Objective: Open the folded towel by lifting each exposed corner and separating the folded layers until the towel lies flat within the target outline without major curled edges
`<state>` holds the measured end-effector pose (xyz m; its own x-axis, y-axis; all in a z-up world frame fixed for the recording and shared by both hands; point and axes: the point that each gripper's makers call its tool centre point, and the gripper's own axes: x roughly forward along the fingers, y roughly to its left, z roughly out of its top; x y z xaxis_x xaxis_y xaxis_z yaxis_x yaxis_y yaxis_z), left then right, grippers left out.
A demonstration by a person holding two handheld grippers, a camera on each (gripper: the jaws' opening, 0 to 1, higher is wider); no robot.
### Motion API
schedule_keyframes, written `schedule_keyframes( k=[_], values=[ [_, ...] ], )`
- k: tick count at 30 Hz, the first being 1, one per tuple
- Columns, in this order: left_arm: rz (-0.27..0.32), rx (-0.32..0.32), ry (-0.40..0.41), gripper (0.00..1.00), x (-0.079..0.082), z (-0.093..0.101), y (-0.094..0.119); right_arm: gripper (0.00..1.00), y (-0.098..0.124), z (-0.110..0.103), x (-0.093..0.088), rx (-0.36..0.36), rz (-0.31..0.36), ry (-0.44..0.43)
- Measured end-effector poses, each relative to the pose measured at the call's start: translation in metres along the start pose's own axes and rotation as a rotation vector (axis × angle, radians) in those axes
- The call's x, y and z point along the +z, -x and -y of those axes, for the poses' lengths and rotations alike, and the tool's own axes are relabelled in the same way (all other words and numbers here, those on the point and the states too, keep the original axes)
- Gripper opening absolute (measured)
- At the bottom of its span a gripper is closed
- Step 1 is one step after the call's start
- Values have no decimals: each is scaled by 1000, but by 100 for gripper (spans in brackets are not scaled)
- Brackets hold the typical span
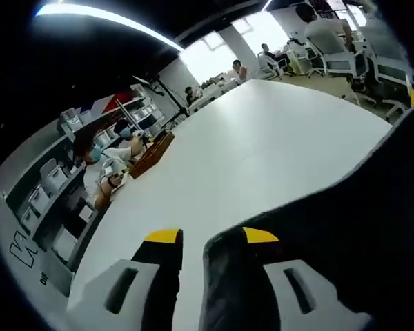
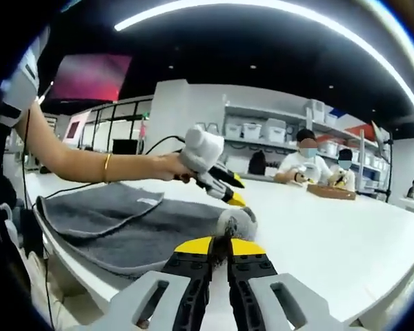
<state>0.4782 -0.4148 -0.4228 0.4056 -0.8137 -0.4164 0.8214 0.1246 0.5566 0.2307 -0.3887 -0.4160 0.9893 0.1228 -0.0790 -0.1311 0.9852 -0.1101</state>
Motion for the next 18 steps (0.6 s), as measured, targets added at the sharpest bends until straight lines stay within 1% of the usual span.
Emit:
schedule_keyframes(
  k=[3,4,5,6,10,13,16,17,18],
  values=[
    [-3,1,-3,30,-1,0,3,4,4,5,2,-27,-5,5],
    [-9,1,-1,30,-3,0,4,6,8,10,0,-58,-40,21],
    [-13,3,1,30,-5,-1,5,7,11,13,4,-79,-46,86],
    [-19,5,4,29,-8,-2,5,7,13,15,6,-94,-47,100],
    [-24,6,18,27,-12,-3,5,4,19,20,15,-110,-28,114],
    [-17,9,39,24,-11,-4,4,0,19,24,17,-116,-18,122],
    [-10,8,48,21,-11,-4,2,0,17,27,16,-120,-18,124],
    [-5,6,52,19,-10,-3,1,0,16,29,15,-124,-27,134],
    [3,-3,60,14,-10,-1,0,0,17,32,11,-140,-62,178]
  ],
)
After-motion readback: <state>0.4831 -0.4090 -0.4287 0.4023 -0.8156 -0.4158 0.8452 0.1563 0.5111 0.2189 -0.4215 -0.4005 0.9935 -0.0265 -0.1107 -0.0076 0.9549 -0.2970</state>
